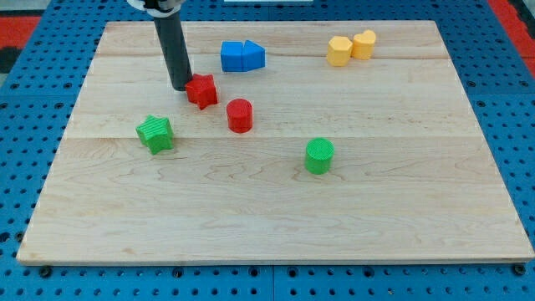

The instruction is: Push green circle towards the red circle

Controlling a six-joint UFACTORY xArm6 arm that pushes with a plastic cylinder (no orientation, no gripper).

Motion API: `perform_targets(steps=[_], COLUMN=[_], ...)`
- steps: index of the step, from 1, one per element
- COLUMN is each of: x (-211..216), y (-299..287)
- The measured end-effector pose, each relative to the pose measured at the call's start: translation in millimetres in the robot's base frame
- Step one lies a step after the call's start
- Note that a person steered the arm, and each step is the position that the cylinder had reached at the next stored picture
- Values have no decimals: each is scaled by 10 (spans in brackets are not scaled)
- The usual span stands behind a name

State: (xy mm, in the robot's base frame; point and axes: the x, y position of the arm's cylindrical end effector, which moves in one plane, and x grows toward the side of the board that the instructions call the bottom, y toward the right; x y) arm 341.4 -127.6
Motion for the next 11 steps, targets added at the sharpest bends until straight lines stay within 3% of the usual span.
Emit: perform_targets(steps=[1,2,3,4,5,6,7,10,11], x=[336,399,526,1028,1505,1978,1905,1269,1271], y=[266,595,315,342,806,1718,2380,1983,1867])
